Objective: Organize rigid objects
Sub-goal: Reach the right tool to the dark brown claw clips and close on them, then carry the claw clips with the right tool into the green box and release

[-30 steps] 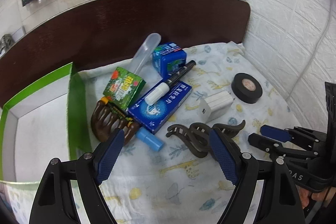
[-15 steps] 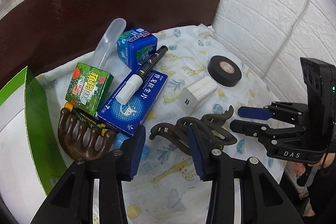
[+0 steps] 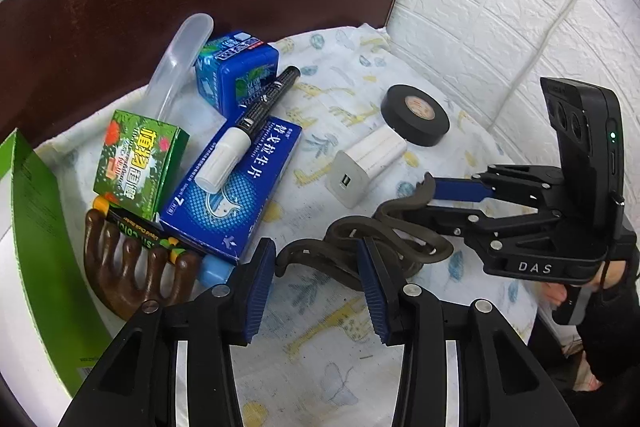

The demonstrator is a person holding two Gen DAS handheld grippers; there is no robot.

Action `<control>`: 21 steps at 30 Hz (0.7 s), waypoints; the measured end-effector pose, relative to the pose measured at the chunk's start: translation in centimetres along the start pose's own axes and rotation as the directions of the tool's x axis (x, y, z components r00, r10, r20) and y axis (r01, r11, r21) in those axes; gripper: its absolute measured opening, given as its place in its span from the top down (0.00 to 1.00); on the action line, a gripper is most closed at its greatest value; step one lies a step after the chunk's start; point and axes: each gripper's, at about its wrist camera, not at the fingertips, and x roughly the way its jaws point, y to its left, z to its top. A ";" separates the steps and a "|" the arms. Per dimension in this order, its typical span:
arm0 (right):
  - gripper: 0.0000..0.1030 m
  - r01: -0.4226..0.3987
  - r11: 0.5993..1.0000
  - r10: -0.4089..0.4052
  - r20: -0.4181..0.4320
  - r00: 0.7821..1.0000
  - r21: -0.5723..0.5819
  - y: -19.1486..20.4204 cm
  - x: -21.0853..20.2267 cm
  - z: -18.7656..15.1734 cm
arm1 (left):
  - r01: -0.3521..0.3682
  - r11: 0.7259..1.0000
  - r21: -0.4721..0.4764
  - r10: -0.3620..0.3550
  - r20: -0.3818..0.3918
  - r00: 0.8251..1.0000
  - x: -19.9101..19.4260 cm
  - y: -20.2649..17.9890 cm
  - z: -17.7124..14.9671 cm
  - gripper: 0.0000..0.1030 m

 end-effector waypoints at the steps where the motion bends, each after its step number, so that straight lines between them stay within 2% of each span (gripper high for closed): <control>1: 0.65 -0.003 1.000 0.003 0.001 1.000 -0.004 0.0 0.0 0.1 | 0.009 1.000 -0.007 -0.009 0.000 1.000 0.0 0.1 0.0 0.59; 5: 0.66 -0.012 0.999 0.012 0.001 1.000 -0.037 0.1 0.2 0.3 | 0.026 0.999 -0.039 -0.027 -0.006 1.000 0.1 0.4 0.3 0.59; 10: 0.64 -0.078 0.995 0.078 -0.008 0.997 -0.065 -0.6 0.0 0.5 | 0.022 0.998 -0.052 -0.023 -0.009 1.000 -0.2 0.5 -0.2 0.59; 18: 0.63 -0.105 0.975 0.102 -0.023 0.994 -0.195 -0.3 0.8 1.3 | 0.049 0.994 -0.096 -0.051 -0.012 0.999 0.1 1.0 -0.2 0.59; 21: 0.68 -0.108 0.975 0.105 -0.027 0.994 -0.194 -0.3 0.8 1.4 | 0.044 0.994 -0.103 -0.046 -0.012 0.999 0.1 0.8 -0.3 0.59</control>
